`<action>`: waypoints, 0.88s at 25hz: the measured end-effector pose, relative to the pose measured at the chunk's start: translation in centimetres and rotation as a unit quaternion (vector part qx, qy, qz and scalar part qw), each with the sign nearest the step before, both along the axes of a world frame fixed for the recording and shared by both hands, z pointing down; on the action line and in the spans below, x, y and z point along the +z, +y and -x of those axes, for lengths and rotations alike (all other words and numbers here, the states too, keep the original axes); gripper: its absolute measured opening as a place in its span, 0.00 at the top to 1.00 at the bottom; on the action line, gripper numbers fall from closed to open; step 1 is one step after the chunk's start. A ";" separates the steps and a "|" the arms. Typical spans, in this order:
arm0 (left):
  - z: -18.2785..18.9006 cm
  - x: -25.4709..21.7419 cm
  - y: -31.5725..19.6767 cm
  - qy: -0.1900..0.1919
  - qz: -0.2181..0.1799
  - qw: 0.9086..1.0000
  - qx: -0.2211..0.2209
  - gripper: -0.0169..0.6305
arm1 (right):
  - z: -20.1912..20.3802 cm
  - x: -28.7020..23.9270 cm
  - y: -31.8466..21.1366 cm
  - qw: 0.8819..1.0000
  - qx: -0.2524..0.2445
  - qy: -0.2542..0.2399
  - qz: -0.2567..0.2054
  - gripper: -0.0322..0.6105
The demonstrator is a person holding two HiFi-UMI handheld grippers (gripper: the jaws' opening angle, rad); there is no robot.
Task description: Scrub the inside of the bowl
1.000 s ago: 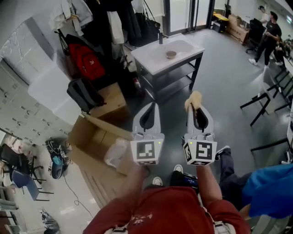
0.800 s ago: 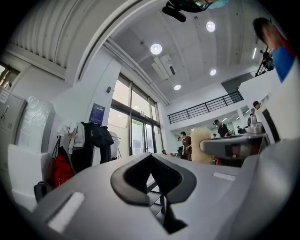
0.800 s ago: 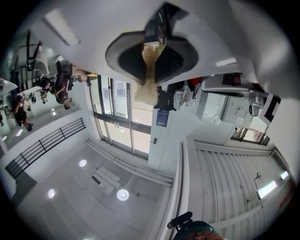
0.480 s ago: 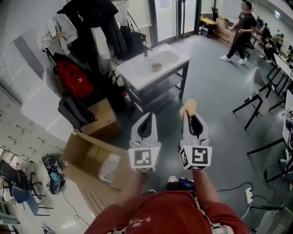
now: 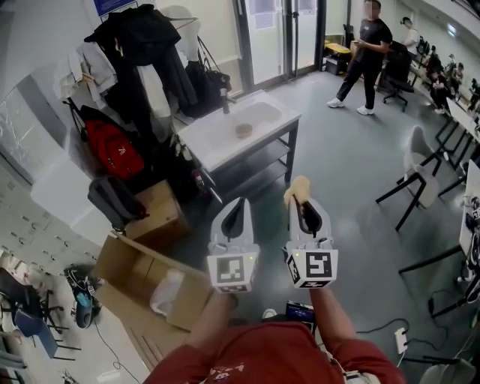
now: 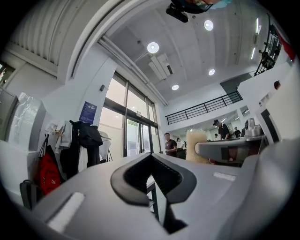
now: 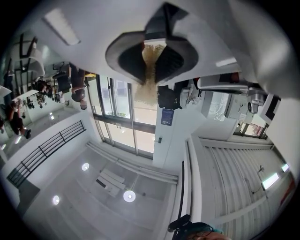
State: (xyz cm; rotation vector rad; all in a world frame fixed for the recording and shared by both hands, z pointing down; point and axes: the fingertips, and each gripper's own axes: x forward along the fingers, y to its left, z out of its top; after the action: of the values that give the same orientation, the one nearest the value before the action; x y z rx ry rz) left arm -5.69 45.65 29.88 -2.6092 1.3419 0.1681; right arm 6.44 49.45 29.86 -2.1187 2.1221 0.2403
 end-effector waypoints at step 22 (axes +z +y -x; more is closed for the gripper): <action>-1.0 1.8 -9.6 0.023 0.024 0.999 -0.036 0.96 | -2.2 3.1 -10.2 0.999 -0.027 -0.003 0.019 0.87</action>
State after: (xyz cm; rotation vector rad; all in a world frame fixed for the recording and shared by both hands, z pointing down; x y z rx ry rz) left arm -4.65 36.09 31.64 -2.6059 1.4705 0.1887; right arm 8.61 39.26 32.98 -2.0747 2.1942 0.1895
